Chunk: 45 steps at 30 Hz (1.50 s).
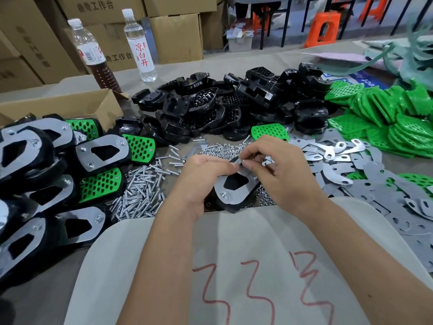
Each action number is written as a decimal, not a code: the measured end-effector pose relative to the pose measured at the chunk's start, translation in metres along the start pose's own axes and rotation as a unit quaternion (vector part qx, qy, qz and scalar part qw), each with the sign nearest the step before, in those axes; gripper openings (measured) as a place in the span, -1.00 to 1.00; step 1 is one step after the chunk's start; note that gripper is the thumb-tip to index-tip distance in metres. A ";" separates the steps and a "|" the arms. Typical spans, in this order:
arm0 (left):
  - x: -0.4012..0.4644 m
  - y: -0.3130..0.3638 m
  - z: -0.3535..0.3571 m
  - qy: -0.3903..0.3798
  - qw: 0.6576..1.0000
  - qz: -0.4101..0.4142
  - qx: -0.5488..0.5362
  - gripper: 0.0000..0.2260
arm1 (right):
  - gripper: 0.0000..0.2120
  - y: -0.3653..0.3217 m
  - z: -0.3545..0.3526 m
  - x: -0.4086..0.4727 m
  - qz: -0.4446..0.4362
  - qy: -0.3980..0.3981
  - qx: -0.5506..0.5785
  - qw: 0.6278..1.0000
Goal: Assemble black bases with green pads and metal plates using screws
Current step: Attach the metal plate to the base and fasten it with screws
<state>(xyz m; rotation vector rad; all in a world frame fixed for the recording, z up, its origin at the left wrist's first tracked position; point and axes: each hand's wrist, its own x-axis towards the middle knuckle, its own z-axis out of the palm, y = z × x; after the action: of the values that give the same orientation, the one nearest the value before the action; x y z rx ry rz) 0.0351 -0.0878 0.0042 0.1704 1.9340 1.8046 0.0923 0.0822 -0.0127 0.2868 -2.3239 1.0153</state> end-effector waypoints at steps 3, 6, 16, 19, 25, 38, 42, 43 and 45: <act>0.001 -0.001 0.001 0.007 1.000 0.000 -0.002 -0.91 | -0.90 0.000 0.000 -0.001 -0.004 -0.002 -0.009 1.000; 0.001 -0.001 0.001 0.006 1.000 -0.001 -0.005 -0.87 | -0.92 0.000 0.000 0.000 -0.003 0.005 -0.008 1.000; -0.001 0.000 0.001 -0.004 1.000 -0.012 -0.010 -0.88 | -0.86 0.004 -0.002 -0.001 0.062 0.011 0.117 0.991; -0.002 0.001 0.000 -0.011 1.000 -0.016 -0.007 -0.93 | -0.82 0.005 -0.004 -0.002 0.104 -0.011 0.175 0.979; -0.004 0.003 0.001 -0.011 1.000 -0.017 -0.003 -0.91 | -0.86 0.006 -0.006 -0.001 0.114 -0.019 0.177 0.977; -0.008 0.008 0.003 -0.011 0.999 -0.028 -0.042 -0.90 | -0.85 0.005 -0.005 -0.001 0.093 -0.024 0.166 0.981; -0.009 0.009 0.004 -0.019 0.998 -0.030 -0.042 -0.91 | -0.89 0.006 -0.005 -0.002 0.094 -0.015 0.176 0.980; -0.010 0.009 0.004 -0.021 0.998 -0.031 -0.043 -0.91 | -0.91 0.006 -0.005 -0.002 0.091 -0.011 0.175 0.980; -0.010 0.010 0.003 -0.024 0.998 -0.031 -0.044 -0.90 | -0.92 0.006 -0.004 -0.002 0.087 -0.005 0.169 0.982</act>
<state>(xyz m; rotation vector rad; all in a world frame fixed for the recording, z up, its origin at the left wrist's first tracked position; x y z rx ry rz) 0.0430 -0.0878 0.0159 0.1215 1.8038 1.8259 0.0937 0.0891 -0.0154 0.2222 -2.2060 1.5023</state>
